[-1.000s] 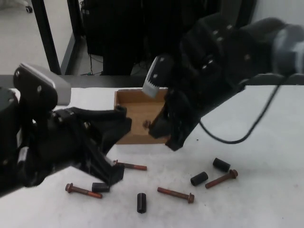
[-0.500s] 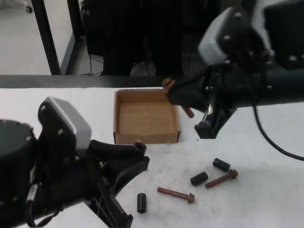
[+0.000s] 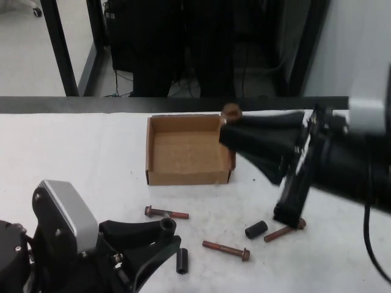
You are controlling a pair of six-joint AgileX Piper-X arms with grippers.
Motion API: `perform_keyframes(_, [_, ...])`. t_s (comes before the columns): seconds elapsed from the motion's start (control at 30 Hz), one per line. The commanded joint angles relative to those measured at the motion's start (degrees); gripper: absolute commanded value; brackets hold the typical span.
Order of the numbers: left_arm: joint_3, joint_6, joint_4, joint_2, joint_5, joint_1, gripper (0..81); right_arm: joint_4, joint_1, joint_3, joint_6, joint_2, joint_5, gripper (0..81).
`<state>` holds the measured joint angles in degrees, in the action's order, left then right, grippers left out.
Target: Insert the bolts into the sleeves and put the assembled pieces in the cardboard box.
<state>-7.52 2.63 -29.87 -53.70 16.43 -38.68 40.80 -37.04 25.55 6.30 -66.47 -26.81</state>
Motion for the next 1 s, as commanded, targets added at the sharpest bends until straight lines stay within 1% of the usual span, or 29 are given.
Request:
perform_keyframes(0.0, [0.08,0.42,-4.0,-2.28,-0.02,-0.16,0.8,5.52,-1.4,-1.48,1.51,-0.42,0.38,0.2])
perform_keyframes(0.1, [0.08,0.73,-9.46,-6.6,0.98,-0.19,0.8,7.18,-4.29,-1.55,1.04,-1.81,0.37,0.2])
perform_keyframes(0.23, [0.08,1.67,-13.79,-12.16,2.36,-0.19,0.8,8.93,-6.11,-1.54,0.77,-3.07,0.37,0.2])
perform_keyframes(0.37, [0.08,1.67,-17.75,-15.13,3.69,-0.19,0.8,8.01,-6.1,-1.54,-0.76,-3.07,0.37,0.2])
perform_keyframes(0.47, [-0.09,-0.84,-19.08,-15.39,5.81,-0.19,0.8,6.59,-6.1,-1.54,-1.71,-3.07,0.27,0.2])
perform_keyframes(0.53, [-0.08,-2.04,-19.33,-15.39,5.97,-0.19,0.8,6.17,-6.1,-1.66,-2.36,-3.07,-0.54,0.2])
perform_keyframes(0.7, [-0.08,-5.01,-23.6,-15.39,6.15,-2.54,0.8,5.49,-6.1,-1.65,-2.42,-3.07,-1.42,0.2])
perform_keyframes(0.87, [-0.21,-5.87,-22.74,-15.39,6.14,-5.28,0.8,4.83,-6.1,-1.65,-2.42,-3.07,-1.42,0.2])
perform_keyframes(0.97, [-0.21,-6.3,-23.2,-15.39,5.52,-5.98,0.8,4.24,-6.1,-1.65,-2.42,-3.07,-1.58,0.2])
